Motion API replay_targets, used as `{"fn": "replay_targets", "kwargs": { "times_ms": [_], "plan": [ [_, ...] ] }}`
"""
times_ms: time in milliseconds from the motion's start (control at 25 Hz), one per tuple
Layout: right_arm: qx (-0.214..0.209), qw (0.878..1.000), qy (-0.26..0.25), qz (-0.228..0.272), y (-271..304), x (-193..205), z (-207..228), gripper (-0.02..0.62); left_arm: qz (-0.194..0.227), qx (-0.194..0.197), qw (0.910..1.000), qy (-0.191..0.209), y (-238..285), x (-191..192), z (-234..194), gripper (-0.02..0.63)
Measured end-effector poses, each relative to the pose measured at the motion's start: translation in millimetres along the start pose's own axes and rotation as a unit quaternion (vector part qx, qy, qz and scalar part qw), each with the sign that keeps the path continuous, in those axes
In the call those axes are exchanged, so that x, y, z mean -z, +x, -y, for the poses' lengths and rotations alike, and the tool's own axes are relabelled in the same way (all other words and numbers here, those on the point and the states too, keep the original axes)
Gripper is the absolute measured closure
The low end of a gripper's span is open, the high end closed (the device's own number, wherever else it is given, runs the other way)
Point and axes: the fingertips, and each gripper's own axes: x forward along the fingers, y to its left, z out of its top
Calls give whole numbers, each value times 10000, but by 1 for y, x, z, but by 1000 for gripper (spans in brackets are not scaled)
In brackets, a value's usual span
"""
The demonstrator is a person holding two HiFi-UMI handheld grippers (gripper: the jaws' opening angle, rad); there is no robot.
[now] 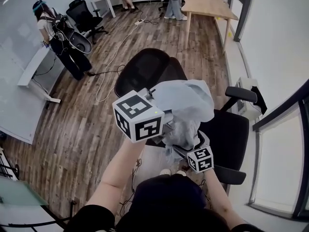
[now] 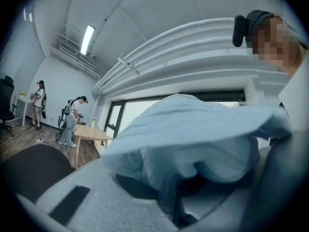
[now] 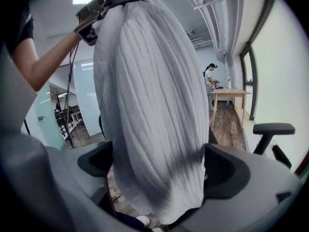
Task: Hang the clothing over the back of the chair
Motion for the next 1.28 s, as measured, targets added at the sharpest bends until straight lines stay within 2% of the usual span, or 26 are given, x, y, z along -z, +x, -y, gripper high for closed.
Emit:
{"fn": "replay_targets", "kwargs": {
  "times_ms": [80, 160, 320, 360, 440, 480, 560, 600, 1000, 1280],
  "plan": [
    [-35, 9998, -35, 167, 12, 1, 3, 26, 8, 9, 10000, -22, -3, 0, 3, 588],
    [-362, 9991, 37, 232, 22, 0, -1, 28, 41, -26, 10000, -64, -6, 0, 4, 588],
    [-995, 9945, -300, -104, 37, 11, -17, 29, 97, -156, 9997, -156, -15, 1, 1, 588],
    [-1066, 9934, -377, -178, 38, 14, -20, 69, 102, -200, 9996, -161, -17, 3, -1, 588],
    [-1041, 9937, -355, -196, 37, 17, -20, 303, 123, -297, 9993, -204, -22, 5, -7, 588],
    [-966, 9948, -287, -177, 35, 18, -18, 383, 141, -336, 9990, -250, -25, 7, -10, 588],
    [-795, 9965, -197, -173, 33, 19, -12, 501, 171, -378, 9985, -344, -27, 9, -14, 588],
    [-739, 9969, -192, -193, 32, 20, -10, 522, 176, -387, 9984, -367, -28, 10, -15, 588],
    [-470, 9967, -375, -545, 17, 28, 4, 552, 188, -525, 9973, -480, -37, 22, -31, 588],
    [-132, 9978, -215, -611, -10, 15, 26, 554, 260, -882, 9931, -726, -60, 35, -50, 588]
  ]
}}
